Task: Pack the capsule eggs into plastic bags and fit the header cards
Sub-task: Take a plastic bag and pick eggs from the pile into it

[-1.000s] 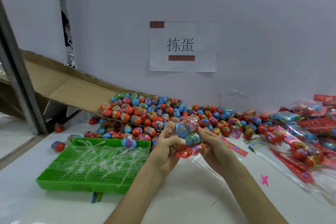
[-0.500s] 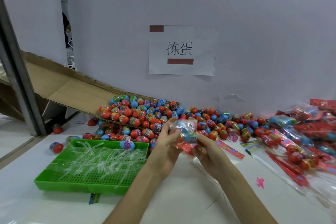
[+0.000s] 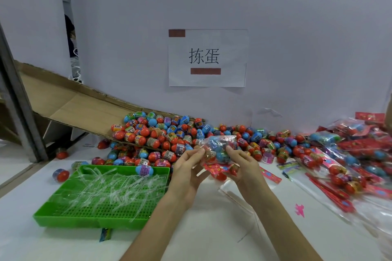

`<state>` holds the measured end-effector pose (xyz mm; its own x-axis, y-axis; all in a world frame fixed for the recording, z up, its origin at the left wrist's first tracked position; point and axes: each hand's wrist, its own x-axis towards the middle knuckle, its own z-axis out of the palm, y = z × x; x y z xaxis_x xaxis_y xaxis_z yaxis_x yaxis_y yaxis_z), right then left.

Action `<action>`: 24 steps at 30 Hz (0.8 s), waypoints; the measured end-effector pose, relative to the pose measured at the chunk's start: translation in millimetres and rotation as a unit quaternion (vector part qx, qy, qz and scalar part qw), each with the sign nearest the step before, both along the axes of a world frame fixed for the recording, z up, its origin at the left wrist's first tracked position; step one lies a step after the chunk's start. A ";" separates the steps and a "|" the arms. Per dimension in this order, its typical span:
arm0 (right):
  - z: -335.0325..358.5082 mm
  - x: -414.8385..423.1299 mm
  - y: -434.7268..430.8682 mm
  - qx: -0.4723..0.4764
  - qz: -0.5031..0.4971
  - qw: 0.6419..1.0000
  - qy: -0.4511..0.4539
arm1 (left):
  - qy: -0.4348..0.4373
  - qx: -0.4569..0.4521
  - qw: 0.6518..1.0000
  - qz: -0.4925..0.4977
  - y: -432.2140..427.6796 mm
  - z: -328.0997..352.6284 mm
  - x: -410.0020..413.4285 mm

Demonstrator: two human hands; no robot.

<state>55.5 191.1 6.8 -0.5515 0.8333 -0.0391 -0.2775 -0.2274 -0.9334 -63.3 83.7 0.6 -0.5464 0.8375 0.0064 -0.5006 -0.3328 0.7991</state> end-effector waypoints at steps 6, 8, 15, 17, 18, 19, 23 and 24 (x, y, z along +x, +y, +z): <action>-0.6 3.5 6.7 -0.011 0.023 0.999 0.021 | -0.053 -0.001 0.998 -0.024 -1.4 2.0 1.4; -1.5 3.4 7.6 -0.024 0.037 0.999 0.033 | -0.102 0.011 0.994 -0.039 -2.8 2.2 2.5; -6.1 3.3 7.2 -0.039 0.057 0.997 0.035 | -0.160 0.005 0.987 -0.014 -0.6 1.4 2.4; -5.9 2.5 8.9 -0.035 0.062 0.997 0.038 | -0.166 0.012 0.986 -0.011 -0.2 1.4 1.2; -5.8 2.5 9.2 -0.032 0.065 0.997 0.040 | -0.170 0.016 0.985 -0.011 0.4 1.0 0.8; -5.2 2.5 9.1 -0.031 0.068 0.996 0.042 | -0.172 0.020 0.985 -0.011 0.9 0.7 0.3; -2.8 3.2 9.3 -0.028 0.100 0.993 0.057 | -0.179 0.028 0.983 -0.005 0.8 0.4 -2.3; -2.4 3.0 10.5 -0.010 0.095 0.995 0.042 | -0.178 0.025 0.984 0.002 0.0 0.7 -3.0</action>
